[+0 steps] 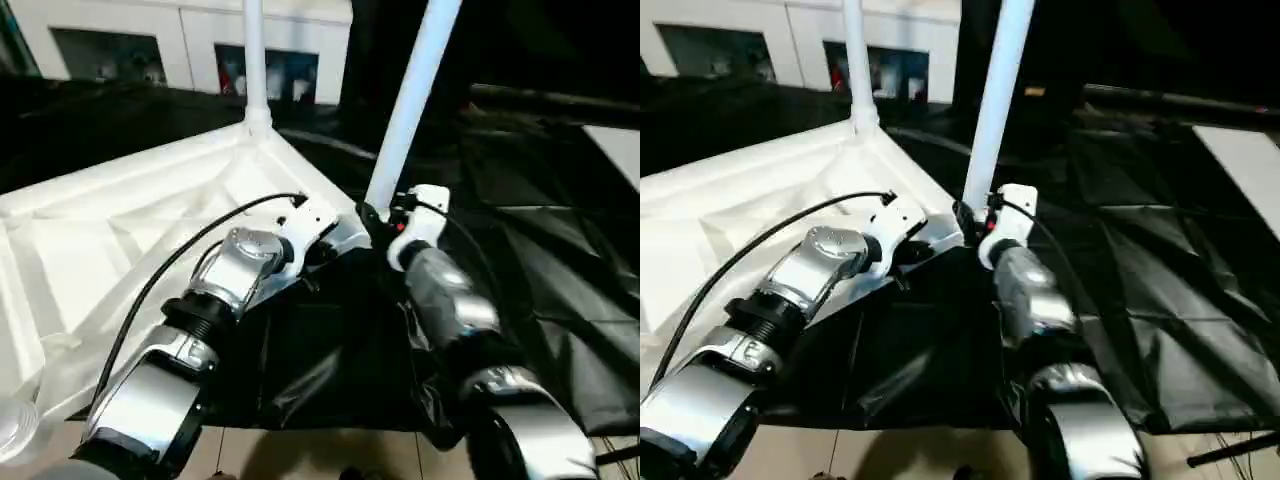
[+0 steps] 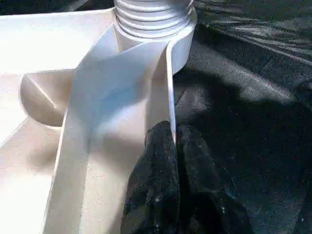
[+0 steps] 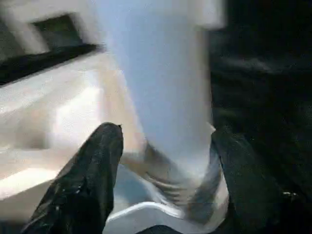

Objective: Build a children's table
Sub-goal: Insert table leg to table base, then rotate leg to tighten

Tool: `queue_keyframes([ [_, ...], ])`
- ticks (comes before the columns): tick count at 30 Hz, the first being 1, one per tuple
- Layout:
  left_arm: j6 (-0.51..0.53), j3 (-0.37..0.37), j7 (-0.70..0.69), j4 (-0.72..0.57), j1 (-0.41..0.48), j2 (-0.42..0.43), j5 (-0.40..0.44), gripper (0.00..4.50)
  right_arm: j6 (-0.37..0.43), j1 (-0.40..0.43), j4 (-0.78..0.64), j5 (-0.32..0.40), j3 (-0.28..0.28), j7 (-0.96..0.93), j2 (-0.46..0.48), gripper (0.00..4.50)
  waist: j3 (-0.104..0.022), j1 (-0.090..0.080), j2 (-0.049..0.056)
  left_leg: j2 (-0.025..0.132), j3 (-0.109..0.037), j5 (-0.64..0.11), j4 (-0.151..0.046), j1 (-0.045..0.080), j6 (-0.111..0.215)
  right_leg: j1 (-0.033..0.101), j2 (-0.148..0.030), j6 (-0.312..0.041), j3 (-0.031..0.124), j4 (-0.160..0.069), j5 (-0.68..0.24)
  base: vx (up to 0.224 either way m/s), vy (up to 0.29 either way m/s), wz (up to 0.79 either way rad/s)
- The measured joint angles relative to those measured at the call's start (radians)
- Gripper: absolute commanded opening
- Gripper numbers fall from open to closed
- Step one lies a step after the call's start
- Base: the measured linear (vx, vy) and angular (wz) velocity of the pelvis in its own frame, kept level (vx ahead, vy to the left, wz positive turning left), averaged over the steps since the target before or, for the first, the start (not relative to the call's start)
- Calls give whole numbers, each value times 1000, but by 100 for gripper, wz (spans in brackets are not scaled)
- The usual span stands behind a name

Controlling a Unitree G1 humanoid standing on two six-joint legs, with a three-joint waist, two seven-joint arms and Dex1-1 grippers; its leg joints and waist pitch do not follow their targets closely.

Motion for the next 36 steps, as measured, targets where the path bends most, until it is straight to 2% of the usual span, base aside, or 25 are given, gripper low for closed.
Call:
queue_keyframes([
  [2,-15,-7,-35,-7,5,25,0,0,27,42,-100,1,37,87,-58,316,0,2,0,2,0,0,0,1,0,0,2,-1,0,0,0,0,0,0],
  [5,-36,-16,-83,-28,25,51,0,0,40,83,-166,-5,76,171,-106,316,0,7,1,4,0,0,3,2,-1,0,3,-1,0,1,0,0,0,0],
  [7,-51,-36,-145,-71,47,81,0,0,41,134,-225,-18,119,255,-172,316,1,15,2,5,1,-1,6,3,-2,0,3,-1,0,1,0,0,0,0],
  [12,-96,-64,-274,-142,91,150,-9,0,59,204,-323,-27,161,376,-257,316,1,30,2,5,1,-2,7,4,-5,2,3,-2,0,3,0,0,0,0],
  [16,-110,-83,-359,-218,138,209,-12,0,55,241,-352,-54,197,441,-301,316,1,34,2,6,1,-3,7,9,-7,11,3,-1,0,2,0,0,0,0],
  [19,-111,-95,-422,-272,166,232,-20,0,55,264,-353,-57,207,470,-323,316,1,39,3,6,1,-3,8,10,-7,12,3,-1,0,2,0,0,0,0],
  [27,-113,-116,-478,-336,200,252,-38,0,54,269,-354,-55,221,527,-327,316,1,56,3,6,1,-3,13,9,-7,13,2,-1,0,7,0,0,0,0],
  [33,-110,-118,-500,-363,220,263,-40,0,36,270,-346,-55,235,559,-319,316,1,58,3,6,1,-3,16,9,-8,14,1,-1,0,12,0,0,0,0],
  [35,-109,-122,-502,-366,220,264,-40,0,31,268,-338,-57,238,559,-314,282,1,58,3,6,1,-3,19,9,-8,14,0,0,0,15,0,0,0,0],
  [36,-109,-123,-503,-366,220,264,-40,0,31,267,-336,-57,238,559,-312,282,1,58,3,6,1,-3,19,9,-8,14,0,0,0,16,0,0,0,0],
])
